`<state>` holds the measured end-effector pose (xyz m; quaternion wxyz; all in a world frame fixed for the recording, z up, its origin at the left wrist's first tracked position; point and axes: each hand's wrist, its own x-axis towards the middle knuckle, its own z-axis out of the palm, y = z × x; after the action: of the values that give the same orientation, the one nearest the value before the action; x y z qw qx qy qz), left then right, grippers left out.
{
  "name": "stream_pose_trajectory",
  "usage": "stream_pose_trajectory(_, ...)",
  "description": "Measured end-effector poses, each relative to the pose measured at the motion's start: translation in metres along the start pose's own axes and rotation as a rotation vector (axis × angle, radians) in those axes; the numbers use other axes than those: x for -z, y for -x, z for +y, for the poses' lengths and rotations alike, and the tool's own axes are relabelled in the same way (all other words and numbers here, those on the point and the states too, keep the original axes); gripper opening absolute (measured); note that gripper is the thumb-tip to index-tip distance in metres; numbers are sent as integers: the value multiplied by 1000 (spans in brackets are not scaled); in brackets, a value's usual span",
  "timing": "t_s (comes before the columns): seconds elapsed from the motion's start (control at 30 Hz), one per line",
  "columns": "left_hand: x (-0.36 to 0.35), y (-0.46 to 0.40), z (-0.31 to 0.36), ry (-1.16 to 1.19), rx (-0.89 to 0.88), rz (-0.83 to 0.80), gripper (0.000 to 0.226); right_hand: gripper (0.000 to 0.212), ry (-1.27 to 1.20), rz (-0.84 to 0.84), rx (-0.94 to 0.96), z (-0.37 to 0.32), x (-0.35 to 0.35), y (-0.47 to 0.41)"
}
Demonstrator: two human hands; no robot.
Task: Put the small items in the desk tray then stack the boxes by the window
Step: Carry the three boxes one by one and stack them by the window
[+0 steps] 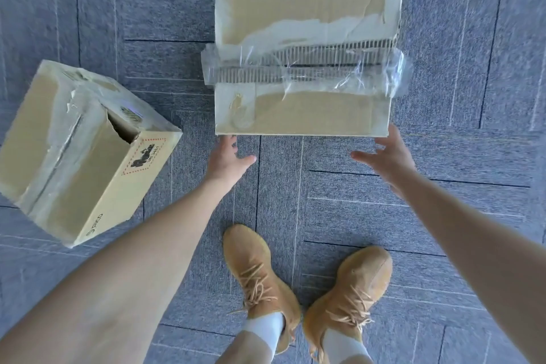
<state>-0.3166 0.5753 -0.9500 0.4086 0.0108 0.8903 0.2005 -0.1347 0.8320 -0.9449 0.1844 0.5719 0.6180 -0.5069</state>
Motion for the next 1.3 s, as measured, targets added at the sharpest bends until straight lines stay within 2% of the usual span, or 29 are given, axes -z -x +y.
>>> stream_pose_trajectory(0.13, 1, -13, -6, 171, 54, 69, 81, 95, -104, 22, 26, -1, -12, -15)
stream_pose_trajectory(0.27, 4, -35, -6, 172, 99, 7, 85, 88, -258, -3, 105, -1, -14, -27)
stream_pose_trajectory(0.43, -3, -39, 2, 166, 159, -25, 66, 82, -221, -59, 109, -8, -13, -26)
stream_pose_trajectory(0.5, -4, -39, 1, 211, 158, -7, 68, 88, -191, -62, 121, -11, -10, -23)
stream_pose_trajectory(0.57, 1, -33, 4, 227, 128, 4, 71, 86, -174, -54, 127, -15, -4, -19)
stream_pose_trajectory(0.7, 20, -13, 12, 240, -43, -26, 50, 60, -185, -87, 150, -26, 9, -3)
stream_pose_trajectory(0.77, 34, 0, 20, 266, -80, -72, 52, 56, -187, -123, 159, -37, 18, 12)
stream_pose_trajectory(0.93, 74, 39, 43, 349, -65, -117, 37, 95, -254, -200, 156, -73, 43, 53)
stream_pose_trajectory(1.03, 107, 63, 61, 361, -66, -118, 45, 98, -270, -218, 165, -105, 61, 83)
stream_pose_trajectory(1.2, 173, 103, 110, 393, -132, -52, 38, 106, -261, -206, 251, -178, 101, 134)
stream_pose_trajectory(1.3, 225, 132, 150, 447, -201, -17, 35, 99, -272, -206, 309, -233, 128, 169)
